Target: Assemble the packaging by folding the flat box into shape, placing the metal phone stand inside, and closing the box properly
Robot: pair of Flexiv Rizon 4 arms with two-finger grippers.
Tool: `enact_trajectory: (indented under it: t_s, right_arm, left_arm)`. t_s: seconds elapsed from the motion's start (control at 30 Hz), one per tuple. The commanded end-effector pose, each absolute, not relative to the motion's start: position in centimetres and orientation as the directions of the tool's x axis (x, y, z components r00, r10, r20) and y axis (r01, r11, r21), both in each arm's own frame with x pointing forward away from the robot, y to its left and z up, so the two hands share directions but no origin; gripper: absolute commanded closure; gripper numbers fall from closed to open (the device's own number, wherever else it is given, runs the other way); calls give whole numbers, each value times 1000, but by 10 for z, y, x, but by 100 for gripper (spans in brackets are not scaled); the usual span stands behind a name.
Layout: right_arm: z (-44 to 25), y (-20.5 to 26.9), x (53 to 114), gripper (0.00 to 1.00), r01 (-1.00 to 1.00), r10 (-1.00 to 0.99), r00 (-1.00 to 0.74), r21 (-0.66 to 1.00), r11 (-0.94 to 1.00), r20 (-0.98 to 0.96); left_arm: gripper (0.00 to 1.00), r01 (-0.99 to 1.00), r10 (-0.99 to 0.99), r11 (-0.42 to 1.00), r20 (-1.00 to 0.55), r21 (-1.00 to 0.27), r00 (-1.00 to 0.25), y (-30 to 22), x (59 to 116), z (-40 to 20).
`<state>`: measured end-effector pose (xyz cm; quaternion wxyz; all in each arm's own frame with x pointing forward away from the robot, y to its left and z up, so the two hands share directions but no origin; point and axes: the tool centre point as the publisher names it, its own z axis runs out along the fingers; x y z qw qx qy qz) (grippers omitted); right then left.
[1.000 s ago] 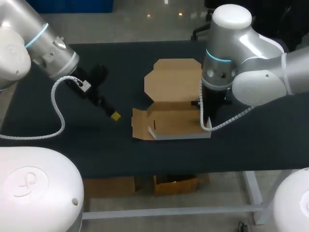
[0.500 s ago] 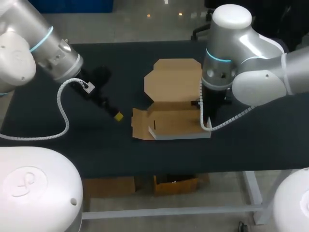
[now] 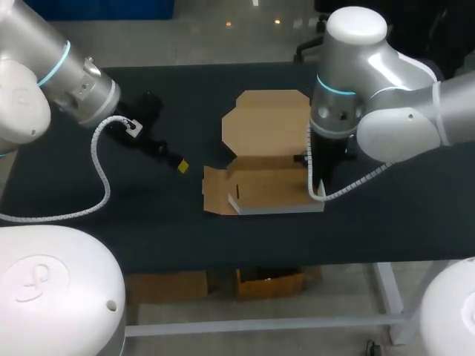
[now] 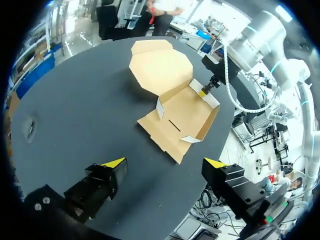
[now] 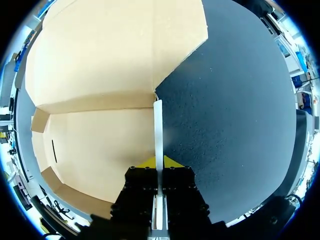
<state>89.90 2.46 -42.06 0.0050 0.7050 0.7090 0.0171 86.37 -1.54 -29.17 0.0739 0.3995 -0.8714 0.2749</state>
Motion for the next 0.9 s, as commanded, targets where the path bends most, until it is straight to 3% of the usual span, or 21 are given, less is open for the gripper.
enact_trajectory:
  t_s: [0.03,0.9]
  right_arm:
    - [-421,25,899,100,1000,1000,-6,30,5,16]
    - [-421,25,899,100,1000,1000,-6,30,5,16]
  left_arm:
    - [0,-762,-682,506,354,-404,-640,-23,860,-297]
    - [0,-776,-679,496,383,-389,-626,-28,860,-301]
